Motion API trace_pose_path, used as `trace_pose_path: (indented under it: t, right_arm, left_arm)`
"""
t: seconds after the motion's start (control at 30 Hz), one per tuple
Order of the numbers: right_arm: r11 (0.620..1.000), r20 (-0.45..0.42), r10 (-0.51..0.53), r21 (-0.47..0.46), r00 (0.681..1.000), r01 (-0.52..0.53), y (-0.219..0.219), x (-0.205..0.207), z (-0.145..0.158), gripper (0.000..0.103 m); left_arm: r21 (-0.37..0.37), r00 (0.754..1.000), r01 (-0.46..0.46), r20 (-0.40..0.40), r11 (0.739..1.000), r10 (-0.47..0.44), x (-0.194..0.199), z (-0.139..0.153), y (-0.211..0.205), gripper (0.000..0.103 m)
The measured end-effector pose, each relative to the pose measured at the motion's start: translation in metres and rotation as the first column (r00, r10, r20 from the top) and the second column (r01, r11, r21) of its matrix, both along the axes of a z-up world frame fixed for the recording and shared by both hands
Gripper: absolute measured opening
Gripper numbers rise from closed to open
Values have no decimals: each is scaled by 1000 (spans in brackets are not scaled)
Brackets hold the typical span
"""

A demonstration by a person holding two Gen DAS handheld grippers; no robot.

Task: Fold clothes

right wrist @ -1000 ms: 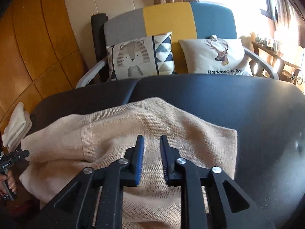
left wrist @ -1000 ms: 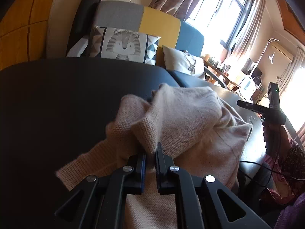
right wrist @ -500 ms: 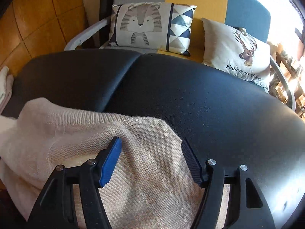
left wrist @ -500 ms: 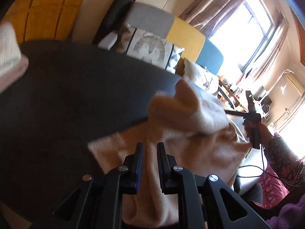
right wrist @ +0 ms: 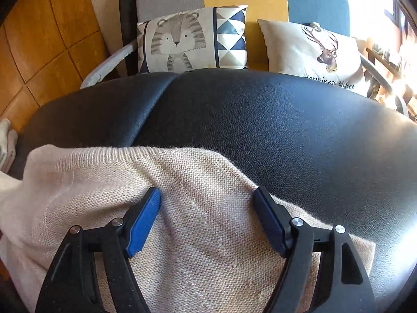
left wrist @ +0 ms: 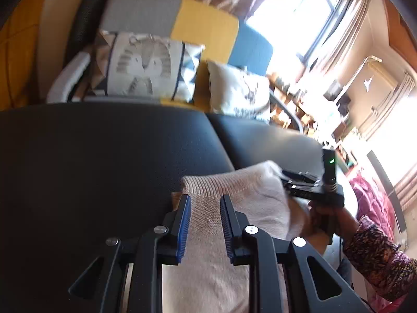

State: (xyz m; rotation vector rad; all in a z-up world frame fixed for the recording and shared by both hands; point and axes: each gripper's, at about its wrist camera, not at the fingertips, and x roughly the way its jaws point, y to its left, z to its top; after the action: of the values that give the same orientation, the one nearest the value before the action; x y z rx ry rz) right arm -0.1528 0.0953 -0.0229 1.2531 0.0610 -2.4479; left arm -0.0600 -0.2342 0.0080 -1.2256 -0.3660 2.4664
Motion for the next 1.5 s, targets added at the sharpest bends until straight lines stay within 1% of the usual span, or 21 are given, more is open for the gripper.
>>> trace_pose_path:
  t: [0.07, 0.17, 0.23, 0.3, 0.37, 0.47, 0.53, 0.63, 0.7, 0.8, 0.83, 0.93, 1.03, 1.07, 1.1, 1.13, 1.17, 1.2, 1.3, 1.4, 1.5]
  right_arm:
    - [1000, -4, 0, -3, 1000, 0, 1, 1, 0, 77]
    - [1000, -7, -1, -9, 1000, 1, 2, 1, 1, 78]
    - [1000, -7, -2, -10, 1000, 2, 1, -1, 0, 79]
    - [1000, -8, -3, -11, 1000, 3, 0, -3, 0, 80]
    - [1000, -9, -5, -12, 1000, 4, 0, -5, -1, 81]
    - [1000, -11, -6, -14, 1000, 6, -1, -7, -2, 82]
    - [1000, -12, -7, -15, 1000, 7, -1, -8, -2, 83]
    - [1000, -14, -7, -16, 1000, 7, -1, -7, -3, 83]
    - [1000, -14, -7, -16, 1000, 7, 0, -7, -4, 83]
    - [1000, -18, -6, -10, 1000, 6, -1, -5, -4, 83]
    - [1000, -17, -6, -7, 1000, 6, -1, -5, -4, 83]
    - [1000, -6, 2, 9, 1000, -1, -3, -8, -2, 84]
    - [999, 22, 24, 40, 999, -25, -6, -14, 1, 84]
    - [998, 32, 31, 51, 999, -33, -7, -16, 2, 82]
    - [998, 34, 36, 54, 999, -37, -8, -16, 4, 77]
    - [998, 34, 39, 55, 999, -41, -9, -16, 5, 58]
    - [997, 30, 45, 59, 999, -46, -11, -14, 7, 26]
    - [997, 26, 46, 62, 999, -47, -13, -11, 9, 13]
    - [997, 3, 39, 60, 999, -39, -16, -1, 15, 11]
    - [1000, -45, 14, 28, 999, -13, -13, 12, 26, 10]
    - [998, -98, -24, -67, 995, 17, 1, 25, 49, 10]
  left_arm:
    - [-38, 998, 46, 44, 998, -45, -16, -14, 7, 23]
    - [-55, 992, 96, 92, 994, -91, -24, -32, 6, 27]
    - [-72, 988, 107, 118, 992, -98, -26, -40, 4, 28]
    - [-112, 991, 95, 109, 989, -82, -27, -42, 2, 28]
    - [-103, 992, 93, 95, 990, -83, -28, -42, -1, 29]
    - [-100, 986, 119, 126, 988, -106, -35, -46, 2, 36]
    - [-104, 980, 149, 146, 983, -133, -41, -52, 8, 36]
    - [-72, 975, 171, 157, 983, -158, -47, -60, 14, 36]
    - [-33, 979, 148, 145, 988, -142, -47, -64, 14, 36]
    - [29, 991, 87, 99, 996, -89, -38, -75, 13, 35]
    - [26, 995, 75, 69, 997, -76, -34, -78, 15, 32]
    - [-48, 998, 51, -22, 998, -53, -19, -80, 24, 25]
    - [-92, 997, 40, -65, 995, -46, -11, -80, 30, 17]
    - [-93, 997, 38, -70, 995, -44, -10, -80, 30, 14]
    - [-91, 996, 34, -74, 995, -41, -10, -80, 30, 14]
    - [-86, 996, 31, -77, 996, -38, -9, -80, 30, 12]
    - [-80, 996, 29, -80, 996, -35, -8, -80, 28, 11]
    - [-75, 996, 26, -82, 997, -32, -7, -80, 27, 11]
    - [-61, 996, 14, -84, 998, -19, -12, -76, 24, 9]
    - [-29, 992, -3, -124, 1000, -1, -6, -58, 21, 9]
    - [11, 982, -1, -189, 1000, 3, 6, -26, 22, 9]
